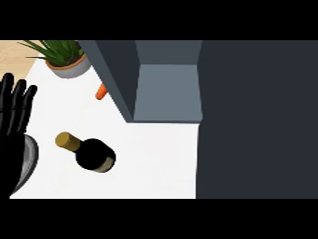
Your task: Pick up the wine, place it into the cabinet and close the cabinet
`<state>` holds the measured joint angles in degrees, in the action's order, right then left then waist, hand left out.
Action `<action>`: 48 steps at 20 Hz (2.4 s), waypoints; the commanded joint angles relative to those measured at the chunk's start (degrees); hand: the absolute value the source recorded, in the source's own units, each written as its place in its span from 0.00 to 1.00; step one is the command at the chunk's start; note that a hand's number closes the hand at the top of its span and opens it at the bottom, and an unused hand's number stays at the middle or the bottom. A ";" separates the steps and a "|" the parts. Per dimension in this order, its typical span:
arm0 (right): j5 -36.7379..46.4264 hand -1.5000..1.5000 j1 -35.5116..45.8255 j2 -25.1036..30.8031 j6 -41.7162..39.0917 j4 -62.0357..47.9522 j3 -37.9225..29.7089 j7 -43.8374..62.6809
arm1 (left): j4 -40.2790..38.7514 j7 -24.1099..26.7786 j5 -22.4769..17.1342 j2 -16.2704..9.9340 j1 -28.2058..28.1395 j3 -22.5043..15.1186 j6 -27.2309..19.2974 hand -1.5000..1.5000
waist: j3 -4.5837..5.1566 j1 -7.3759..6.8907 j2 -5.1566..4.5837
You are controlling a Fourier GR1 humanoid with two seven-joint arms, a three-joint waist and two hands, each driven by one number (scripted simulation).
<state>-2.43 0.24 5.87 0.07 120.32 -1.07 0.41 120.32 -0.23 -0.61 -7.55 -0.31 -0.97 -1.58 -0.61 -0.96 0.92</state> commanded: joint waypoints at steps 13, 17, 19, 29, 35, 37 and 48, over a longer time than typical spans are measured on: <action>-9.97 0.00 -9.59 3.41 -9.59 11.41 5.66 7.86 | 11.35 -6.22 -38.97 -10.28 -13.22 -11.79 28.17 0.00 | 0.61 0.75 -0.62; -6.83 0.00 -8.97 1.42 -4.90 19.61 9.48 16.30 | 17.93 -9.96 -46.49 -14.37 -15.81 -7.31 28.25 0.00 | 0.65 0.65 -0.75; -7.28 0.00 -8.12 2.01 -4.85 20.58 9.54 19.05 | 22.69 -14.07 -47.22 -13.84 -13.90 -8.80 23.20 0.00 | 0.61 0.69 -0.77; -6.65 0.00 -4.93 1.52 -2.41 22.46 9.66 23.81 | 26.14 -14.35 -48.45 -14.58 -19.00 -8.09 23.97 0.00 | 0.62 0.18 -0.66; -4.66 0.00 -5.24 0.95 -2.07 24.07 12.15 24.84 | 25.94 -14.82 -47.63 -13.52 -17.53 -8.92 20.27 0.00 | 0.62 0.44 -0.64; -6.01 0.00 -5.17 0.90 -0.78 26.35 10.06 26.40 | 27.30 -14.76 -44.20 -12.21 -19.14 -11.25 18.64 0.00 | 0.60 0.39 -0.52; -5.80 0.00 0.11 1.14 -0.09 25.55 10.34 31.77 | 16.02 -17.31 -48.73 -13.13 -10.71 -2.79 14.97 0.00 | 0.63 1.02 -0.86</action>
<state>-7.40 -1.26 7.26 -1.62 140.78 8.58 26.81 133.75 -16.10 -45.68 -21.03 -14.78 -7.14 15.24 -0.02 -0.28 0.21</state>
